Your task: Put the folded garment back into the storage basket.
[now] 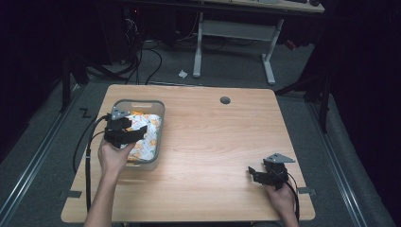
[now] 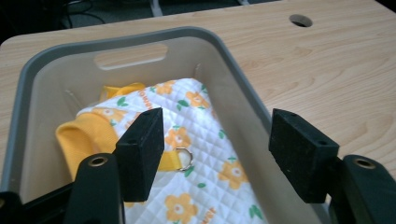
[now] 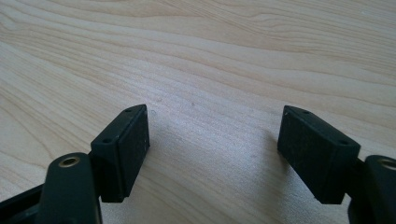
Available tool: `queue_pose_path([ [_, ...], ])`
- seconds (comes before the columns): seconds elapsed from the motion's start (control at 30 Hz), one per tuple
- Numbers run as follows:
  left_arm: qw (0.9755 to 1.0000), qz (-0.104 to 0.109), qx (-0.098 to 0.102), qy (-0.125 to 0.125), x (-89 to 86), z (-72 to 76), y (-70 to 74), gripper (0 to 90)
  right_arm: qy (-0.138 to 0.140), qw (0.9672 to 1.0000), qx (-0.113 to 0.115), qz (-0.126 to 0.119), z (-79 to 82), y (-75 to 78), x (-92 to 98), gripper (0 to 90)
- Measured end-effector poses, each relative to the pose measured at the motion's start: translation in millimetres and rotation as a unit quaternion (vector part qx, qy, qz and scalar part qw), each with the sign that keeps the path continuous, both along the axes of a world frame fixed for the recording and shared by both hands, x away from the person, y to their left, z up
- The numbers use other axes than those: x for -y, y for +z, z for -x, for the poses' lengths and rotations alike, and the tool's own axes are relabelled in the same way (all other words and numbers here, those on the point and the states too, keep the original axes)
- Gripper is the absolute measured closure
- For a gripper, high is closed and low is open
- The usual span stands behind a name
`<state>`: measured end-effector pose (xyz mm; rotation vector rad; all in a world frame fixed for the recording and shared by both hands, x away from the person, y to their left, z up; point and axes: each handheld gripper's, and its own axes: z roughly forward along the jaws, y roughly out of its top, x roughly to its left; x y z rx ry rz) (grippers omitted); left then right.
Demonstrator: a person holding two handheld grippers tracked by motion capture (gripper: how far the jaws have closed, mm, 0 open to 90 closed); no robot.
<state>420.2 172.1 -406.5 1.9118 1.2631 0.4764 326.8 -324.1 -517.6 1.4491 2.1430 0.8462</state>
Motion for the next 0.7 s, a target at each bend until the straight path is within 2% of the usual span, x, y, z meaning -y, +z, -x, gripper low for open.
queue_pose_path([
  [0.17, 0.9999, 0.010, -0.002, -0.010, 5.4, 2.8, -1.7, 36.1, 0.000, 1.0000, 0.000, 0.000, 0.0, 0.0, 0.0, 25.4],
  [0.27, 0.9999, -0.005, 0.002, -0.009, 11.1, 4.9, -5.1, 36.1, 0.000, 1.0000, 0.000, 0.000, 0.0, 0.0, 0.0, 25.5],
  [0.33, 0.9999, -0.004, 0.002, -0.011, 12.8, 5.6, -6.1, 36.1, 0.000, 1.0000, 0.000, 0.000, 0.0, 0.0, 0.0, 25.5],
  [0.4, 0.9999, 0.005, -0.002, -0.017, 16.0, 7.0, -7.9, 35.9, 0.000, 1.0000, 0.000, 0.000, 0.0, 0.0, 0.0, 25.4],
  [0.53, 0.9998, 0.006, -0.001, -0.020, 19.2, 8.9, -7.6, 35.2, 0.000, 1.0000, 0.000, 0.000, 0.0, 0.0, 0.0, 25.4],
  [0.57, 0.9996, 0.016, -0.001, -0.024, 20.3, 10.1, -6.5, 34.9, 0.000, 1.0000, 0.000, 0.000, 0.0, 0.0, 0.0, 25.5],
  [0.7, 0.9993, 0.024, -0.001, -0.028, 22.3, 12.5, -4.2, 34.2, 0.000, 1.0000, 0.000, 0.000, 0.0, 0.0, 0.0, 25.5],
])
